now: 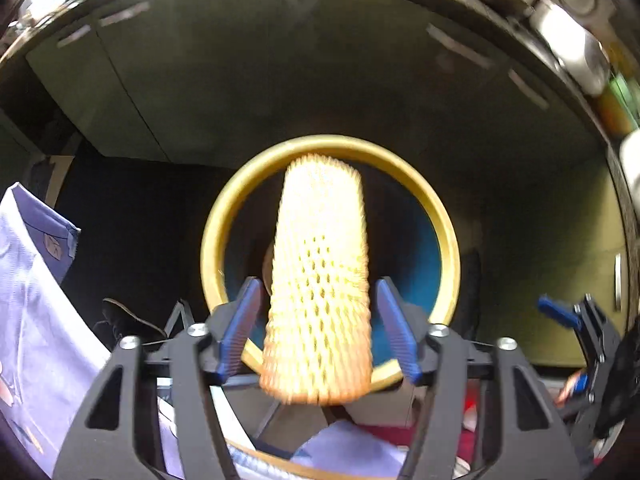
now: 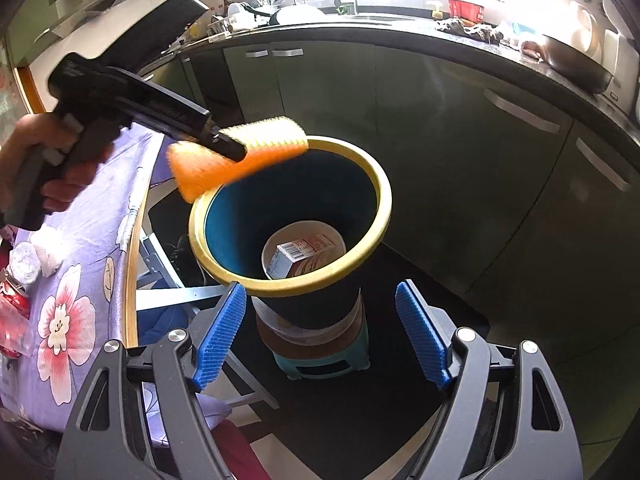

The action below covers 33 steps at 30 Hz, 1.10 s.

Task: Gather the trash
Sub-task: 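Grasp the orange foam net with the left gripper and drop it into the bin, then grasp the clear plastic cup with the right gripper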

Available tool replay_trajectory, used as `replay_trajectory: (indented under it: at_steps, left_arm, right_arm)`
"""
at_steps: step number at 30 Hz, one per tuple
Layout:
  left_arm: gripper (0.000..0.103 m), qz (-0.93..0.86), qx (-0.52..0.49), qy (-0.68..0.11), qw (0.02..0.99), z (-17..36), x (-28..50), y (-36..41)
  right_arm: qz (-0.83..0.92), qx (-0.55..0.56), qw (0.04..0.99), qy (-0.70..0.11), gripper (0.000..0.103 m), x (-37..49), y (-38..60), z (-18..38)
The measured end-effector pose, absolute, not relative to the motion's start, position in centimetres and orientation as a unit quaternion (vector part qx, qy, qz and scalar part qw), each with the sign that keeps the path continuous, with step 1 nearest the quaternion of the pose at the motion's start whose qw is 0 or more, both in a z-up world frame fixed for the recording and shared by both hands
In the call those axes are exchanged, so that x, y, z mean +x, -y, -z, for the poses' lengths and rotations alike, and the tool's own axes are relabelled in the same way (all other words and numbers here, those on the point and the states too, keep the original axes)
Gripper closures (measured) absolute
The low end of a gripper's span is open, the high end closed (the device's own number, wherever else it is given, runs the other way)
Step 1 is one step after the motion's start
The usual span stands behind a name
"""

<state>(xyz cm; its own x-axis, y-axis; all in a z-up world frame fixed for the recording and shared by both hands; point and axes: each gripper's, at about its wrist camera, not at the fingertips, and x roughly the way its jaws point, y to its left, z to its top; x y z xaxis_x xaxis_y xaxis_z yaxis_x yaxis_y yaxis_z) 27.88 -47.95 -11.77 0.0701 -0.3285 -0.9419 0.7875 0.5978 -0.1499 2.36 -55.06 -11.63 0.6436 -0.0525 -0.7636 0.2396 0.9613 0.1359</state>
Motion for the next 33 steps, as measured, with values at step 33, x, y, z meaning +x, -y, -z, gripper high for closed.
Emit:
replay_trajectory:
  at_steps: [33]
  left_arm:
    - [0.012,0.184,-0.079,-0.287,0.937,-2.5,11.3,-3.1]
  right_arm:
    - [-0.141,-0.007,0.896,-0.421,0.024,10.5,34.8,6.9]
